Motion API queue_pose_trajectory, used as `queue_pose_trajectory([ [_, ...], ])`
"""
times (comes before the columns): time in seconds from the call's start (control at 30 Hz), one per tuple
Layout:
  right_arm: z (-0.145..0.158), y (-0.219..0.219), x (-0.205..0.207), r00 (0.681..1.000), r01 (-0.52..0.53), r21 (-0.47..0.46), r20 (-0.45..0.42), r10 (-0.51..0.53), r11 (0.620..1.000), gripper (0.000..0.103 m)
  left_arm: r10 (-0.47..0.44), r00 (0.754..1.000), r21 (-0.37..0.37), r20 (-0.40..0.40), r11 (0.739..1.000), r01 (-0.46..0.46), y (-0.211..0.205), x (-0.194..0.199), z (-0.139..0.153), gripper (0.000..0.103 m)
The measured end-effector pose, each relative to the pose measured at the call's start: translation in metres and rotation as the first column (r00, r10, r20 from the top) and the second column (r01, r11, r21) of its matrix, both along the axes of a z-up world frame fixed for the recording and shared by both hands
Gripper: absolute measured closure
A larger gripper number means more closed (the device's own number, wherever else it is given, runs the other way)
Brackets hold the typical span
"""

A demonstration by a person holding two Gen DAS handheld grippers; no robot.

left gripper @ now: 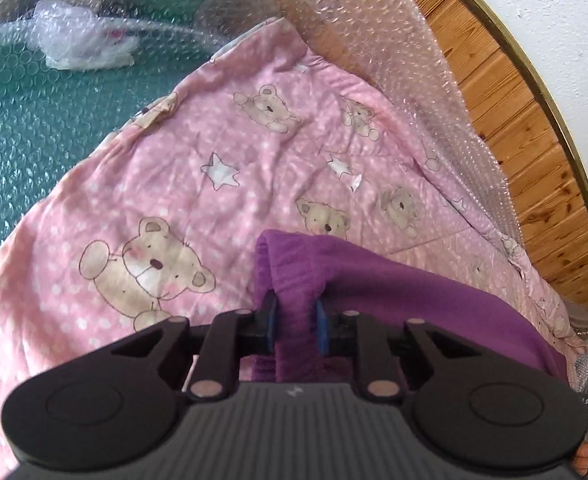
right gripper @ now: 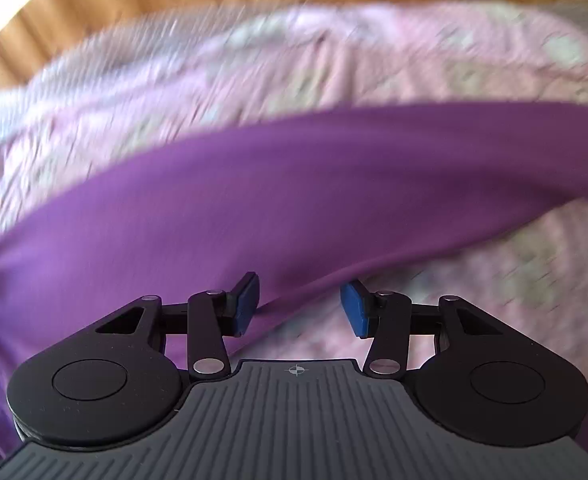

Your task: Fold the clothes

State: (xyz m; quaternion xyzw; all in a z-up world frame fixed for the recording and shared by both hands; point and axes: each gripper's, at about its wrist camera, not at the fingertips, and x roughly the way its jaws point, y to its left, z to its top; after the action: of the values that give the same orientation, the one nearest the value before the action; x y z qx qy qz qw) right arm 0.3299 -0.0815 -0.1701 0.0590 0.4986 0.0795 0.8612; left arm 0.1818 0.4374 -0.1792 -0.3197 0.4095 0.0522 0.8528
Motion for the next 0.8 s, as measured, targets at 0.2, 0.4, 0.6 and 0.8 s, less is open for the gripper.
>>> queue_pose_trajectory([
  [0.2,-0.003,-0.058,0.039,0.994,0.1,-0.176,0.055,-0.092,0.979,0.054,-0.013,1.0,0.043,-0.017,0.999,0.014,-0.003,0.007,0.003,0.084],
  [0.4,-0.019,-0.133,0.102,0.988,0.155,-0.221,0.044,-0.149,0.963,0.048,-0.046,0.998,0.096,-0.051,0.994,0.05,-0.005,0.02,0.005,0.084],
  [0.6,0.002,-0.174,0.128,0.99,0.138,-0.155,0.051,-0.132,0.978,0.055,-0.057,0.995,0.128,-0.076,0.99,0.066,-0.009,0.025,0.008,0.084],
  [0.8,0.032,-0.255,0.043,0.946,0.323,-0.097,0.066,-0.317,0.942,0.045,-0.043,0.997,0.12,-0.061,0.991,0.05,-0.023,-0.009,0.031,0.068],
])
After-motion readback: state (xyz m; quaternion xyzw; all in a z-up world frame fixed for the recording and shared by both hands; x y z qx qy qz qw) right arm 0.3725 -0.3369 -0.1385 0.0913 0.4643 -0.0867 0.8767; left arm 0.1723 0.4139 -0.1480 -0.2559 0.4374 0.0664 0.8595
